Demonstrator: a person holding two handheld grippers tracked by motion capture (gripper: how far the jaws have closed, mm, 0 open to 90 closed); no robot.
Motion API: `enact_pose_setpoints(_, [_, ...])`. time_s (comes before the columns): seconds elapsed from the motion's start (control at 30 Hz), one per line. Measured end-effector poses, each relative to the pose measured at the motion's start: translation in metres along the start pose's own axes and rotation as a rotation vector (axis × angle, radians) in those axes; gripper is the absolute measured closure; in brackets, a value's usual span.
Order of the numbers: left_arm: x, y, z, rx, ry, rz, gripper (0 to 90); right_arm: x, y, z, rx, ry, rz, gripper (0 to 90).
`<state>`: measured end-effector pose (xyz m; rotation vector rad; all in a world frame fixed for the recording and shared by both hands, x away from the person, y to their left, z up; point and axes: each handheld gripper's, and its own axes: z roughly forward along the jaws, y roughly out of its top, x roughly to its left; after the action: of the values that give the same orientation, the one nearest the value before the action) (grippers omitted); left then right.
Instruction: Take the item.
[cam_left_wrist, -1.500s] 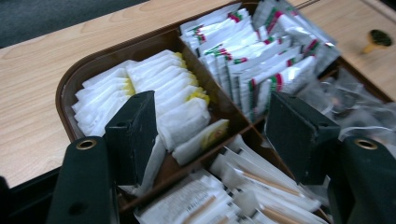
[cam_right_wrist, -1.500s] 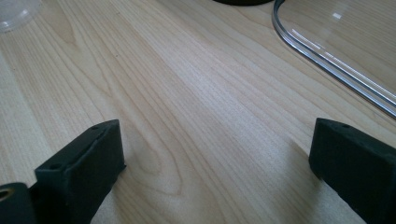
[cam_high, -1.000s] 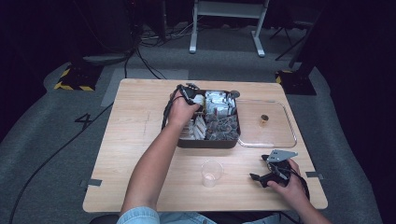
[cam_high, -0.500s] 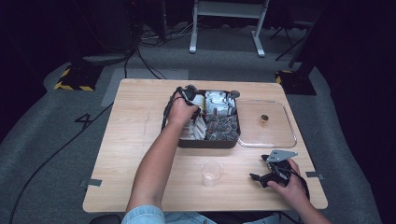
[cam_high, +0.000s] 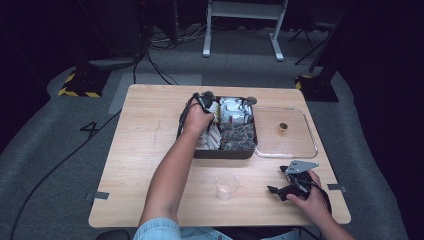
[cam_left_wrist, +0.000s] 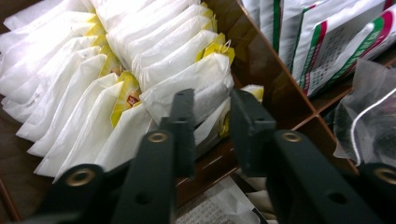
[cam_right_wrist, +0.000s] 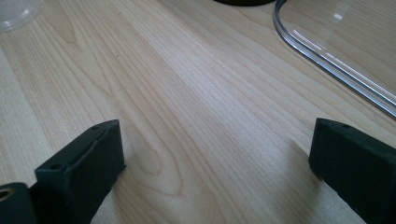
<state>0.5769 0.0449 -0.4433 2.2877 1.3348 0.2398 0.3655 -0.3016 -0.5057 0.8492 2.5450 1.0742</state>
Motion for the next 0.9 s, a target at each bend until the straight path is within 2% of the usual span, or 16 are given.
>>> enact_pose_setpoints(0.3, [-0.0033,0.0027,0.0027,0.019,0.03,0.059,87.3,0.0,0.0,0.0,0.0,0.0,0.0,3.3])
enact_pose_setpoints(0.47, [-0.0049,0.0046,0.0007,0.008,0.037,0.095,87.7,0.0,0.0,0.0,0.0,0.0,0.0,3.3])
enact_pose_setpoints(0.67, [-0.0058,0.0063,-0.0007,0.004,0.033,0.096,89.8,0.0,0.0,0.0,0.0,0.0,0.0,3.3])
enact_pose_setpoints(0.77, [-0.0052,0.0075,-0.0028,-0.001,0.044,0.106,89.9,0.0,0.0,0.0,0.0,0.0,0.0,3.3])
enact_pose_setpoints(0.9, [-0.0048,0.0092,-0.006,-0.003,0.03,0.09,90.0,0.0,0.0,0.0,0.0,0.0,0.0,3.3])
